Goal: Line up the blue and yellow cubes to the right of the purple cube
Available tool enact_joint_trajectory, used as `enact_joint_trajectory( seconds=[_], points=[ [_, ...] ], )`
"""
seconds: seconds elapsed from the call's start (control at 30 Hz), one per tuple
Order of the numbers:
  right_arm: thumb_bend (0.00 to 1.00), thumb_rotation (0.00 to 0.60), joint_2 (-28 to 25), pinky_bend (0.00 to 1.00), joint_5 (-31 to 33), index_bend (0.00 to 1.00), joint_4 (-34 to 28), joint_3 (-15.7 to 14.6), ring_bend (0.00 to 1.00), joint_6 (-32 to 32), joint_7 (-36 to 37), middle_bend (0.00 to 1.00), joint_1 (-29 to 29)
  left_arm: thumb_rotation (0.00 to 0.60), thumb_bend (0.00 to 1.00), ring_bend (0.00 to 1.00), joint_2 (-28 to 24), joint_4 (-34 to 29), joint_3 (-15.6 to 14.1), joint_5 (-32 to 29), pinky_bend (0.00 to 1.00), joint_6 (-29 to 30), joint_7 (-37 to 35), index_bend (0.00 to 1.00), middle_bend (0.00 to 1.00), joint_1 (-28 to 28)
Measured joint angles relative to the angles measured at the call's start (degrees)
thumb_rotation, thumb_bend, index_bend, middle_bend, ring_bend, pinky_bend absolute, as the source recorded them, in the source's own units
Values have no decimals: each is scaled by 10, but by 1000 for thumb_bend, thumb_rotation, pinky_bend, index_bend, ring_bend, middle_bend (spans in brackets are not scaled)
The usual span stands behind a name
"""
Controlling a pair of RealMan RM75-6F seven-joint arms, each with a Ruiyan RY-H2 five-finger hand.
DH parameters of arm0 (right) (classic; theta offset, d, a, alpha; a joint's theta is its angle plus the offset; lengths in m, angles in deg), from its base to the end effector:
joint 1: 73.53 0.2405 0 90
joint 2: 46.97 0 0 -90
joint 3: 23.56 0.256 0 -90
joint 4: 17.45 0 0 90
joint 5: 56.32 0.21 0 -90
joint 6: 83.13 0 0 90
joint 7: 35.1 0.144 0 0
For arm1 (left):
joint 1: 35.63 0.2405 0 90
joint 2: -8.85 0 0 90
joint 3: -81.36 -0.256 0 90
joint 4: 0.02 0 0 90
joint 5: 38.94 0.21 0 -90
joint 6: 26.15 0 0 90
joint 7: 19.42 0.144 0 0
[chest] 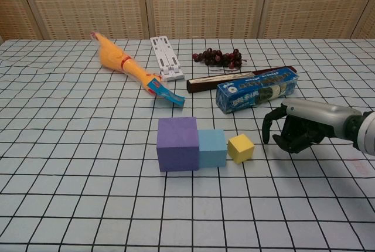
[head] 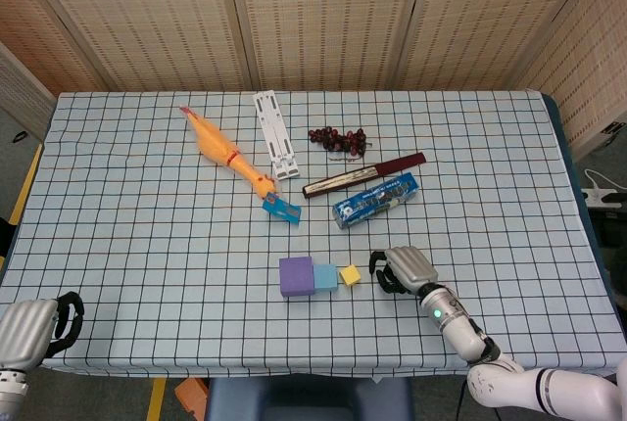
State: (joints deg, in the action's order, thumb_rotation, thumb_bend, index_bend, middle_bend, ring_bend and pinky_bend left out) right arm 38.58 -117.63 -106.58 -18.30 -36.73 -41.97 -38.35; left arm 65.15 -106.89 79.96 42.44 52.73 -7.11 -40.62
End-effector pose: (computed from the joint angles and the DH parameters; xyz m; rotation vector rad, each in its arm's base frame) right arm -0.2034 -0.2894 -0.0333 1.8444 -1.4288 0.7992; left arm -0.2911 0.1599 0.1583 -1.4785 -0.9957 -0.6799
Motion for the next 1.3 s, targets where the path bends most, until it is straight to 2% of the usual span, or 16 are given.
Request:
enact_joint_trajectory(
  seconds=[0.5,1.3],
  points=[
    [621,600,13,1000,-49,502,26,0,915,-34,98,950,2,600,472,769,-1,0,0,1,987,2,-2,566,788,1],
    [620,600,40,1000,-100,500,72,-1,916,-47,181,951,5,600,472,769,-1,-1,0,3,988,3,-4,567,788,1]
  ],
)
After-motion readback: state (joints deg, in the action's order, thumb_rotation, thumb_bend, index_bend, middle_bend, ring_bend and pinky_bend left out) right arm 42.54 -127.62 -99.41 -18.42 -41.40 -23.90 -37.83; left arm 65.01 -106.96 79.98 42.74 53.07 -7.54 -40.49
